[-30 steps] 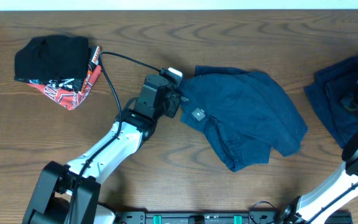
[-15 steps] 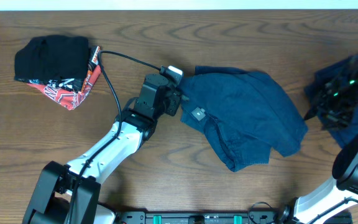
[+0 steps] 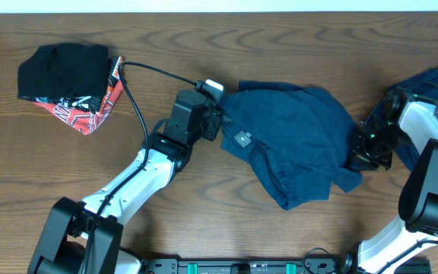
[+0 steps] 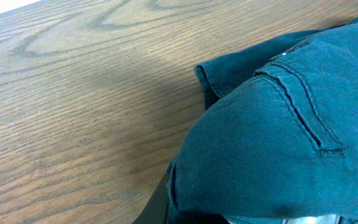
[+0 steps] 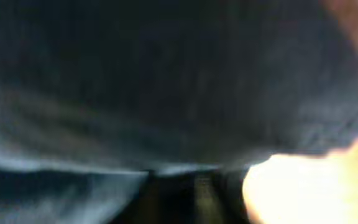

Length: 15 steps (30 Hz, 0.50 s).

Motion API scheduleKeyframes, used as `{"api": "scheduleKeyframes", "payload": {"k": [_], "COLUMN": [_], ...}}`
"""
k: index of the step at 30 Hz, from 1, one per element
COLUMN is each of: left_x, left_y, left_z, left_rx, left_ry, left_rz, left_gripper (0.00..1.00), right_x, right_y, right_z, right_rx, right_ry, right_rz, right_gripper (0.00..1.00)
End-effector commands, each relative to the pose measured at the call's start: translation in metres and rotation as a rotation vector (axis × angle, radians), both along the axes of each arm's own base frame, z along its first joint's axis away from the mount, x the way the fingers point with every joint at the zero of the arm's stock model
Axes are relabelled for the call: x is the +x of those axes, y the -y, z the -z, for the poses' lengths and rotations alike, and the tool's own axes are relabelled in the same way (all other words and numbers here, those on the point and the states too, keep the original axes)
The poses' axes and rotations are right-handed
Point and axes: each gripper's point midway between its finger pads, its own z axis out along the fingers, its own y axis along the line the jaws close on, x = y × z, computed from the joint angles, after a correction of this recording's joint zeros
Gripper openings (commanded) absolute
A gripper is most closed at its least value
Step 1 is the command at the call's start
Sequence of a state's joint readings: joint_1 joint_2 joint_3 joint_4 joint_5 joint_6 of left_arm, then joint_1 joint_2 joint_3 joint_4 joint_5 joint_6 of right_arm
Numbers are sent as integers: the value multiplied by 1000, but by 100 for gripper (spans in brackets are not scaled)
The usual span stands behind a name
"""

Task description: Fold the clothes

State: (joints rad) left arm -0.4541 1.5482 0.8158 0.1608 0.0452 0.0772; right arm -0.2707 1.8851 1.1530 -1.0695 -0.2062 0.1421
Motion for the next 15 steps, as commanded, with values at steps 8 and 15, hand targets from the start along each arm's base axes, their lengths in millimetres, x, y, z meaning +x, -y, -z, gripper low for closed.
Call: {"api": "scheduleKeyframes", "payload": {"k": [8, 15], "left_x": [0, 20], "left_y": [-1, -19], "left_z": [-20, -68], "left_rx": [-44, -146], "left_ry": [24, 161], "left_rz": [-29, -106], "left_gripper": [6, 5], "right_x": [35, 29], "right_y": [12, 15], "right_z": [-72, -136], "right_rx": [-58, -107], "right_ry": [191, 294], "right_rz": [42, 104], "right_gripper": [1, 29]}}
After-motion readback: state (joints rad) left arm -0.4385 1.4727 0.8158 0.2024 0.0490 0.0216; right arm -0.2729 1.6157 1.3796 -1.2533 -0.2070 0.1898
